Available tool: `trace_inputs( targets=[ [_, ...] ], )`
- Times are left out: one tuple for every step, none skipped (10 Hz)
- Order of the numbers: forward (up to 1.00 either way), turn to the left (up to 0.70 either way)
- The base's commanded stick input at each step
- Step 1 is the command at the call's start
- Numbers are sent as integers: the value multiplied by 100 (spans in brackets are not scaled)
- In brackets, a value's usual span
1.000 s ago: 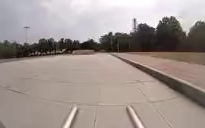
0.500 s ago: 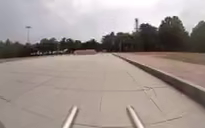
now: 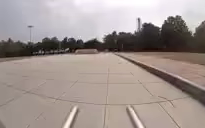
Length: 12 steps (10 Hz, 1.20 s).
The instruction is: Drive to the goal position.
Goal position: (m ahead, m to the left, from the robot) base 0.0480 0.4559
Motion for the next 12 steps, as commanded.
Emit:
trace_inputs(
  targets=[
    [70, -19],
    [70, -7],
    [70, 0],
    [70, 0],
    [70, 0],
    [70, 0],
    [70, 0],
    [70, 0],
    [70, 0],
    [70, 0],
    [70, 0],
    [70, 0]
  ],
)
